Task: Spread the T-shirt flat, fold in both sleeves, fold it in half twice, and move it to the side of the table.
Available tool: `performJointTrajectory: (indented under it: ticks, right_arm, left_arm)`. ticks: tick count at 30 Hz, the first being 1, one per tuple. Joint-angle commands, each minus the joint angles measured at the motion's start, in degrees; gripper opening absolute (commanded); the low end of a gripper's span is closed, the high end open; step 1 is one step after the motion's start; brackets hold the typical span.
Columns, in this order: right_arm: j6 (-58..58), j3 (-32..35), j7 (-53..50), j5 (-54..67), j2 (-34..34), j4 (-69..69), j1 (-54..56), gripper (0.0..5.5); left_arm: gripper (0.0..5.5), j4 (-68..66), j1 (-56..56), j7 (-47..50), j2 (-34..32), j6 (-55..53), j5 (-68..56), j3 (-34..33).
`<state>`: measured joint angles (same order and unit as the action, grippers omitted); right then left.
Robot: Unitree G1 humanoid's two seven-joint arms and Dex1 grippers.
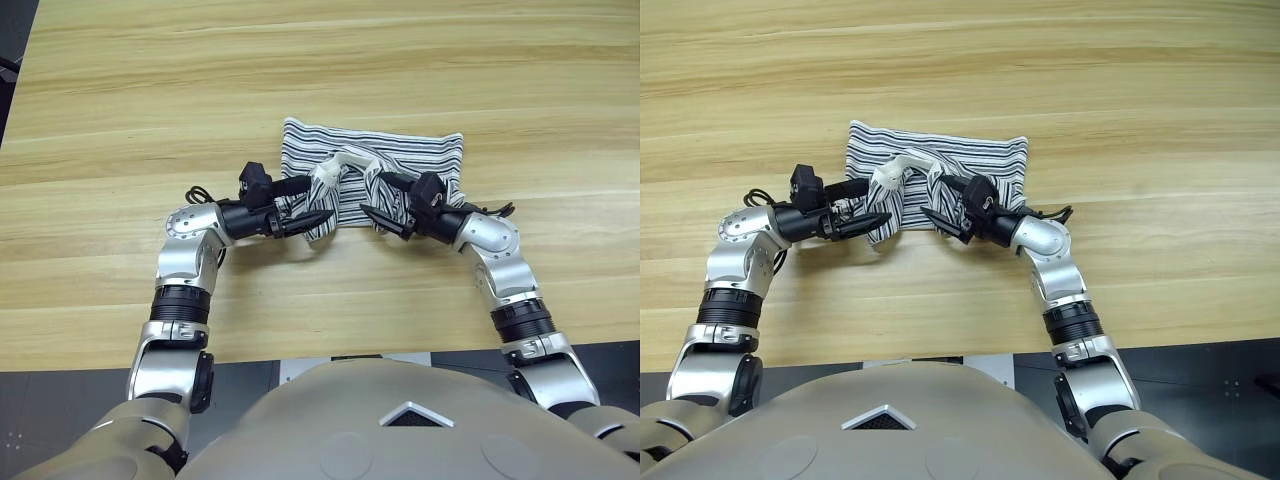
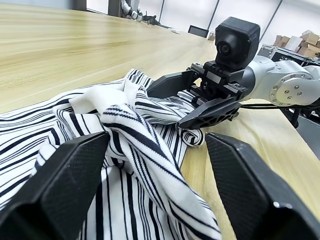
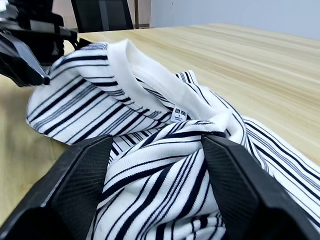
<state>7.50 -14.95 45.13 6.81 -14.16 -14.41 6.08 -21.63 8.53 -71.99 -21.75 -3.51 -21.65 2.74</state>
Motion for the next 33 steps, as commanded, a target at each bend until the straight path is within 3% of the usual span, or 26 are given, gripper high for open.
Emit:
performJointTrajectory:
  ticks: [1,3,6,23,25,33]
  right_arm:
    - [1.2,-0.4,-1.3,-2.1,-0.2,-1.1,0.4,3.27]
    - [1.6,-0.5,-1.7,-2.7,-0.2,-1.4,0.4,3.27]
    - [2.2,-0.7,-2.3,-3.7,-0.2,-1.7,0.3,3.33]
    - [4.3,-0.8,-4.9,-7.7,-1.8,-2.1,0.7,0.16]
    - [4.4,-1.0,-4.9,-8.0,-1.9,-2.2,0.8,0.1]
    - [4.5,-0.6,-5.0,-7.9,-2.3,-1.5,0.7,0.1]
  left_arm:
    - [3.61,1.2,-0.8,0.8,-0.3,-0.7,0.5,0.5]
    - [3.61,1.2,-0.8,1.1,-0.3,-0.8,0.6,0.5]
    - [3.15,0.9,-0.6,1.5,-0.4,-0.5,1.3,0.8]
    - [0.33,-0.8,-0.3,4.2,0.7,2.9,3.3,1.3]
    - [0.12,-1.6,0.1,4.8,1.0,3.3,3.4,1.2]
    - [0.12,-2.5,1.2,4.3,1.9,4.2,2.1,0.4]
